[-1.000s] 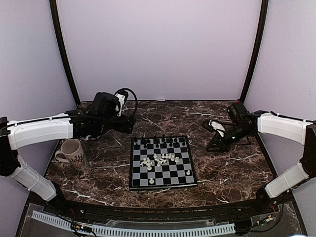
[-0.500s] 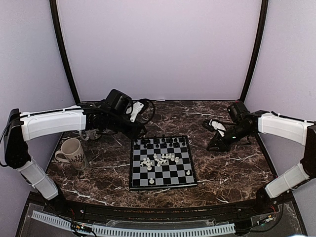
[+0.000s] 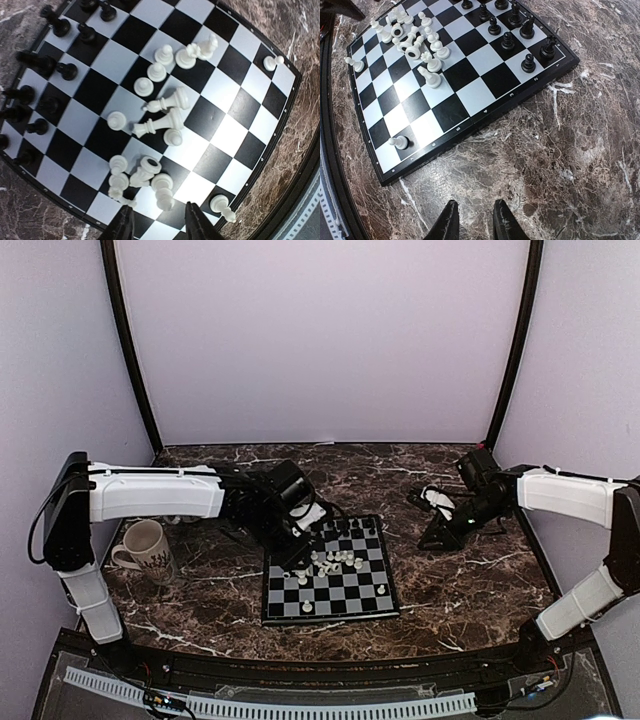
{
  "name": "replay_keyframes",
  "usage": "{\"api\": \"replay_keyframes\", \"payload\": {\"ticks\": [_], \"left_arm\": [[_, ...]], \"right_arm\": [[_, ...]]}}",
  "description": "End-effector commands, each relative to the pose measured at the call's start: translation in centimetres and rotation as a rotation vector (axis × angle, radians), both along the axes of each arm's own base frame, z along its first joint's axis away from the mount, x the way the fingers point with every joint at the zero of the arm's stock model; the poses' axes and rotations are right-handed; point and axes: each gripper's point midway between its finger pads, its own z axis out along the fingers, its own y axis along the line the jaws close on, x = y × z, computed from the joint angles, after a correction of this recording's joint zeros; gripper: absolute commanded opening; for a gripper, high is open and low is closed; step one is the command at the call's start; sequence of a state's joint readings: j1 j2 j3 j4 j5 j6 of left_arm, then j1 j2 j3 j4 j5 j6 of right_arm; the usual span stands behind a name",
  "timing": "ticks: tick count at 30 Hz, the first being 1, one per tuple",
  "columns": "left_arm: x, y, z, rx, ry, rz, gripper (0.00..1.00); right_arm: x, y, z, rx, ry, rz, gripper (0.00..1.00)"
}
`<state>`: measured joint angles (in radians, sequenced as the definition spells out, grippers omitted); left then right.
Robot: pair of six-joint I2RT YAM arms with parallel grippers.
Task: Set up the chess pieces on the board
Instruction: Pick up the queen from the chessboard.
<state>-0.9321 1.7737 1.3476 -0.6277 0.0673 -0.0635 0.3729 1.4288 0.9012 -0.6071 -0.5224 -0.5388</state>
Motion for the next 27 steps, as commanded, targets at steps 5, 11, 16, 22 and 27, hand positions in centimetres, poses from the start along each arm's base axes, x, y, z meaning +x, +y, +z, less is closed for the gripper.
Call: {"api": "replay_keyframes", "payload": {"ticks": [5,11,16,22,27], "left_arm": [[-1.1,0.2,-1.5,0.105,0.019,-0.010,0.34],[-0.5,0.4,-2.0,0.138,-0.012,0.005,0.33],[-0.8,-0.2,-2.3,0.119,0.006,-0.012,0.29],[-1.4,-0.9,-2.8,0.096,0.045,-0.041,0.20],[-1.6,-1.1,-2.8,0.086,0.055,-0.051,0.11]], "right_arm": [[0.3,0.0,0.3,-0.004,-0.011,0.005,0.24],[0.2,0.0,0.4,0.000,-0.012,0.007,0.24],[0.1,0.0,0.2,-0.002,-0.002,0.011,0.24],[0.1,0.0,0.1,-0.006,0.002,0.009,0.24],[0.0,-0.1,0.0,-0.009,0.006,0.010,0.24]]}}
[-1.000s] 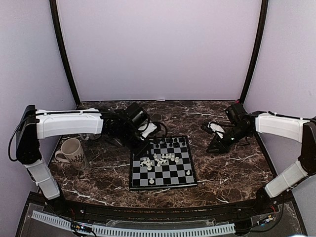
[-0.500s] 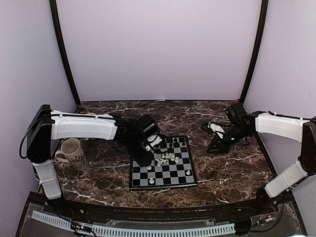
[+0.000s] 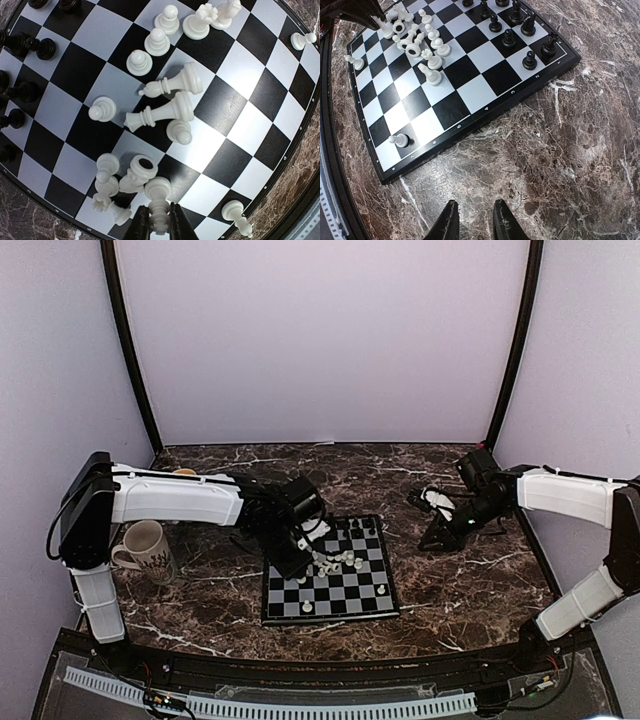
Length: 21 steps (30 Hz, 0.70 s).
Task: Set up the chess pieces on the board
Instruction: Pick up the queen from the chessboard, then place the queen at d1.
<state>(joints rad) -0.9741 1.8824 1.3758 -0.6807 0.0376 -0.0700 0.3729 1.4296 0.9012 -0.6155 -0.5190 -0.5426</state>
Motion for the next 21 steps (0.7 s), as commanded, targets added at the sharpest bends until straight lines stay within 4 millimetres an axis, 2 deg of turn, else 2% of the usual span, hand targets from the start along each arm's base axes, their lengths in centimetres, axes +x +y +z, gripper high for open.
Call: {"api": "replay_keyframes", "payload": {"ticks": [1,8,18,21], "left_arm": [[-0.2,-1.1,1.1,-0.039,0.003,-0.026,0.09],[-0.3,-1.5,2.4,-0.076,-0.005,-0.034,0.02],[0.3,-2.4,9.3,-0.237,-0.128,-0.064,0.00],[-0.1,-2.8,11.1,-0.294,-0.141,-0.093,0.00]], "right_arm": [[0.1,0.0,0.0,-0.002,0.002,0.008,0.24],[0.1,0.0,-0.1,-0.005,0.007,0.010,0.24],[0.1,0.0,-0.1,-0.007,0.008,0.010,0.24],[0.1,0.0,0.0,-0.006,0.003,0.010,0.24]]}}
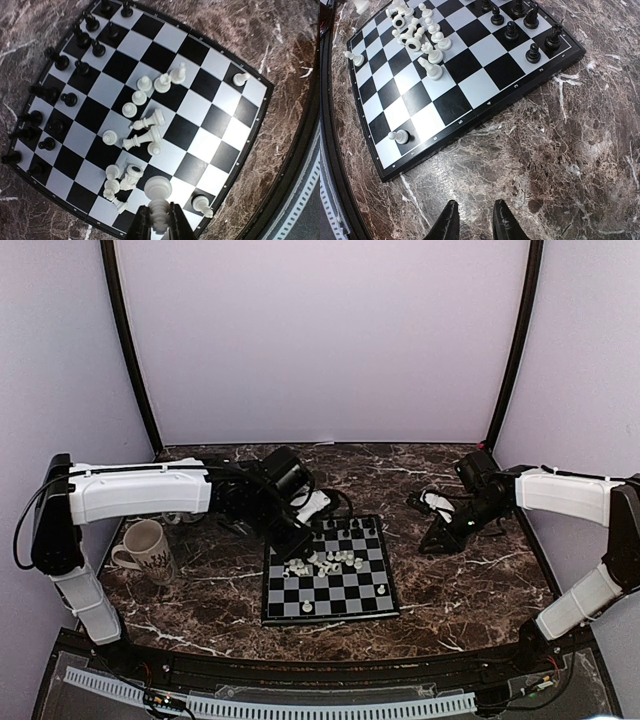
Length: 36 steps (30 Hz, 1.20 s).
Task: Set up the chess pieces on the board
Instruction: Place the queen at d1.
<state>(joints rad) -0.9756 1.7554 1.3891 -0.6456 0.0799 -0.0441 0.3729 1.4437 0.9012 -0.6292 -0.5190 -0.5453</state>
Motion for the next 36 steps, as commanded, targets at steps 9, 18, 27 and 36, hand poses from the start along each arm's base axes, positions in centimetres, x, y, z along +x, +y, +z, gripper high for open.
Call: {"api": "replay_keyframes", "payload": {"ticks": [9,18,27,36], "left_arm": [[-4.0,-2.5,4.0,-0.091,0.001,-0.231,0.02],[-5.8,-3.4,1.4,0.020,0.011,-0.324,0.02],[-6.4,-3.5,-1.0,0.097,0.029,-0.351,0.02],[-7.0,-3.2,-3.4,0.161,0.071,-0.361,0.03]], "right_arm": [[0.5,0.1,0.6,0.004,-0.025,0.006,0.24],[0.5,0.0,0.6,-0.004,-0.029,0.003,0.24],[0.5,-0.1,0.5,-0.007,-0.028,0.002,0.24],[0.5,-0.1,0.4,-0.008,-0.023,0.003,0.24]]}}
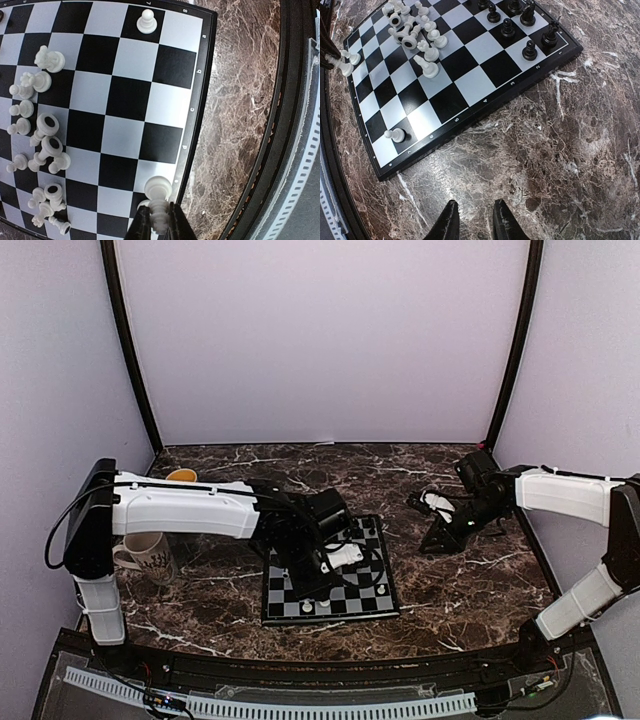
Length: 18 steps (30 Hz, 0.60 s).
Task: Set up the chess pieces on the board
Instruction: Place the queen at d1.
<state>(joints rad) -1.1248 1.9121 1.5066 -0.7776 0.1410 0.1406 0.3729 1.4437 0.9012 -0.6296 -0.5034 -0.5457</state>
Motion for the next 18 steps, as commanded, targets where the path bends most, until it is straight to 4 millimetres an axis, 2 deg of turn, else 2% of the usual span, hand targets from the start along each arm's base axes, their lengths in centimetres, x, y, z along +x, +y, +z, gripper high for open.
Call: {"api": "replay_keyframes", "payload": {"ticks": [1,18], "left_arm": [[-0.4,0.2,-0.1,0.028,0.005,-0.022,0.03],[-0.6,0.2,-1.3,0.060,0.014,-0.032,0.06]], "right_arm": [[0.3,0.1,0.5,0.005,-0.017,0.010,0.24],[0.3,0.1,0.1,0.001,-0.003,0.011,0.24]]}}
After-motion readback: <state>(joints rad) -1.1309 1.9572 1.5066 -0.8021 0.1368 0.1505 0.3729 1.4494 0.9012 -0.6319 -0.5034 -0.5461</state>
